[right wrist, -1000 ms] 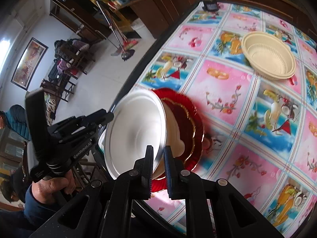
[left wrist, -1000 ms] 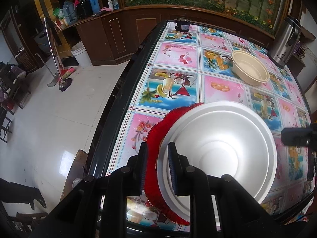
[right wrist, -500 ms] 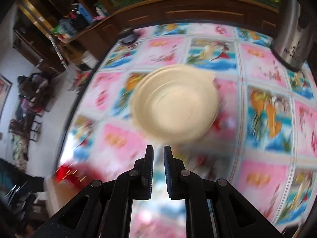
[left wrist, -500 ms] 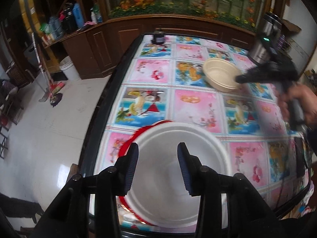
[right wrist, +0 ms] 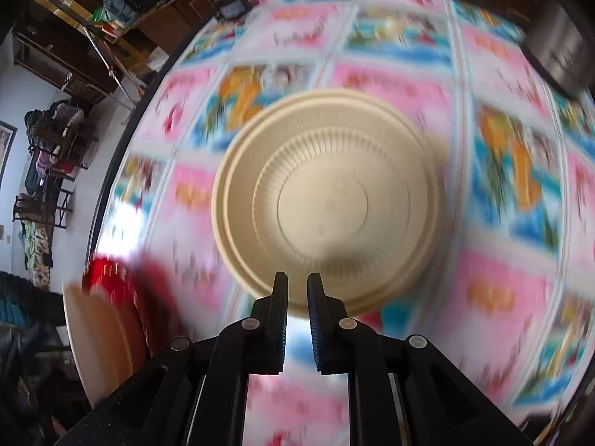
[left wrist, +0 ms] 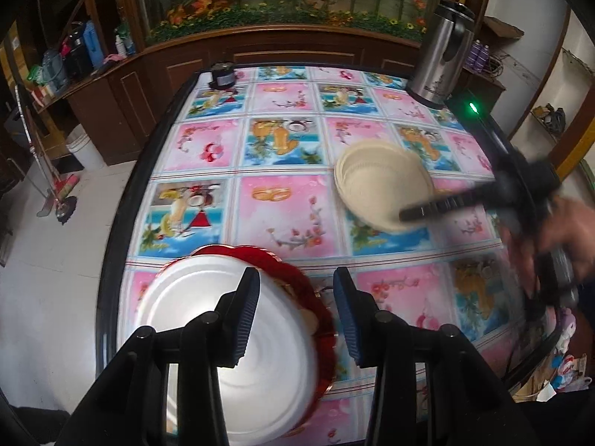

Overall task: Organize plates and bowls
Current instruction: 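Move the left gripper to the beige pulp bowl and grasp its rim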

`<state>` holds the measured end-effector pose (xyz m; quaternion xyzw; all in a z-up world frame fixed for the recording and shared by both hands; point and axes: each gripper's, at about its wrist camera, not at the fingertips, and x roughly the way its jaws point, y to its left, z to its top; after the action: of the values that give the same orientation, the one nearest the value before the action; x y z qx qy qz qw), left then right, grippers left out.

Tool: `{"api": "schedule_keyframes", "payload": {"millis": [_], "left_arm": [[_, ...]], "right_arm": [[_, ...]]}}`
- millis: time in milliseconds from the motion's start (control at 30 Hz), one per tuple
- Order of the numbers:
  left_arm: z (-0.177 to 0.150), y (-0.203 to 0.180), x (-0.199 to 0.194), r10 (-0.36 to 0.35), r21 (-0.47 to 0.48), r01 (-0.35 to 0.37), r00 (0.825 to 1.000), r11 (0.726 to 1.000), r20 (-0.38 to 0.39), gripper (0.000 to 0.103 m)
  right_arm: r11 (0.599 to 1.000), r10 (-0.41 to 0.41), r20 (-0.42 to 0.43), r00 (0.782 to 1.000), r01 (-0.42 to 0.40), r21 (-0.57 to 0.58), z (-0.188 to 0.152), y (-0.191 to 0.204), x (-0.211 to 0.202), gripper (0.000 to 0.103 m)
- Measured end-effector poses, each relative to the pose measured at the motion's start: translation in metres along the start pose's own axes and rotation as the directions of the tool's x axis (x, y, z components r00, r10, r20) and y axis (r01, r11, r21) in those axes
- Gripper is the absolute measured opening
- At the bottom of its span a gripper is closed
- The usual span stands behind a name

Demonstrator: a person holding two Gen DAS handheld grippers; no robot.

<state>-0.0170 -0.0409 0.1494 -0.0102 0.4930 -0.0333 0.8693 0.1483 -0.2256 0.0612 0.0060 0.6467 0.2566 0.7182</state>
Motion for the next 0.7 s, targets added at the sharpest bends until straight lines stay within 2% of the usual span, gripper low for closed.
{"api": "schedule_keyframes", "payload": {"millis": [67,167,233,300,400,433,467,567,700], "left_arm": [[0.001,-0.011,0.006,-0.033,0.011,0.033,0.999,0.999,-0.016,0.040],[0.000,-0.028,0.015,-0.081,0.022,0.082,0.996,0.996,-0.048,0.040],[-0.003,-0.037,0.022,-0.104,0.026,0.107,0.992,0.994,-0.072,0.040],[-0.007,-0.045,0.033,-0.123,0.017,0.126,0.986,0.992,-0.109,0.040],[-0.014,-0.057,0.049,-0.160,0.006,0.163,0.974,0.987,-0.162,0.040],[-0.016,-0.060,0.054,-0.156,0.007,0.160,0.972,0.987,-0.175,0.040],[-0.017,-0.064,0.058,-0.155,0.008,0.160,0.970,0.987,-0.186,0.040],[-0.019,-0.070,0.071,-0.140,0.002,0.143,0.967,0.990,-0.214,0.040],[-0.019,-0.073,0.083,-0.110,0.003,0.114,0.968,0.994,-0.227,0.040]], "right_arm": [[0.999,0.032,-0.034,0.999,-0.032,0.000,-0.031,0.000,-0.003,0.012],[0.986,0.165,-0.062,0.984,-0.164,0.023,-0.079,-0.001,-0.012,0.012],[0.974,0.225,-0.026,0.974,-0.224,0.026,-0.106,-0.005,-0.029,0.012],[0.976,0.212,0.042,0.976,-0.214,0.032,-0.119,-0.014,-0.047,0.012],[0.993,0.084,0.176,0.981,-0.098,0.068,-0.132,-0.040,-0.072,0.012],[0.994,0.036,0.188,0.981,-0.055,0.093,-0.137,-0.051,-0.075,0.012],[0.993,0.024,0.189,0.982,-0.046,0.112,-0.140,-0.058,-0.075,0.012],[0.983,0.048,0.178,0.983,-0.078,0.166,-0.147,-0.075,-0.069,0.012],[0.980,0.063,0.195,0.979,-0.097,0.171,-0.152,-0.078,-0.059,0.012]]}}
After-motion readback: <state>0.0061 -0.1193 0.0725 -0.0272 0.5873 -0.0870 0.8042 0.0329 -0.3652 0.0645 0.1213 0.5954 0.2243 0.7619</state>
